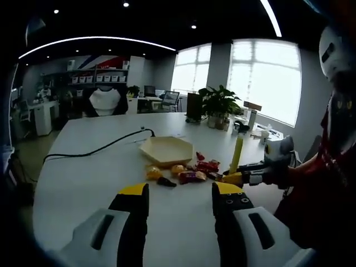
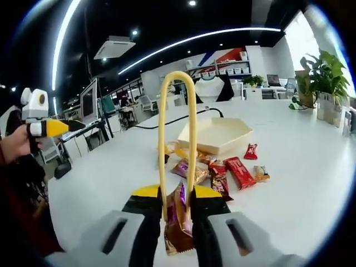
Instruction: Place the target food into the container with the food tongs after gripping and lifting it, then release it inside without dropping or visibly crushing the food.
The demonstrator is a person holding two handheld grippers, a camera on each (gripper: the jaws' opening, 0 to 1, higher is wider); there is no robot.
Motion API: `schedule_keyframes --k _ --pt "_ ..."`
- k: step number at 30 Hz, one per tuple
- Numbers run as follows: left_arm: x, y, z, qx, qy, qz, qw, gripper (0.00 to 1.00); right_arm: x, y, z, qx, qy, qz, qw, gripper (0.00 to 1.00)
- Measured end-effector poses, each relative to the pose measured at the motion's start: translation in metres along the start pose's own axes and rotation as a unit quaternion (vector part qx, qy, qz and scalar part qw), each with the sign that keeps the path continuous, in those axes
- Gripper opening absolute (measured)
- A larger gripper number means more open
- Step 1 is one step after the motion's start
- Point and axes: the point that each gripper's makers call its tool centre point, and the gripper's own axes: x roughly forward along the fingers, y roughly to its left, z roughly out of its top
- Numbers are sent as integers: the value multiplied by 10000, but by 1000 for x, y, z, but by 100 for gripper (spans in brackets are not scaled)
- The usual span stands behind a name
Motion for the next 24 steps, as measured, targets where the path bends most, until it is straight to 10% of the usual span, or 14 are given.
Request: schedule_keyframes --k 24 --pt "-16 9 -7 -54 -105 345 9993 47 6 -23 78 -162 -534 63 9984 16"
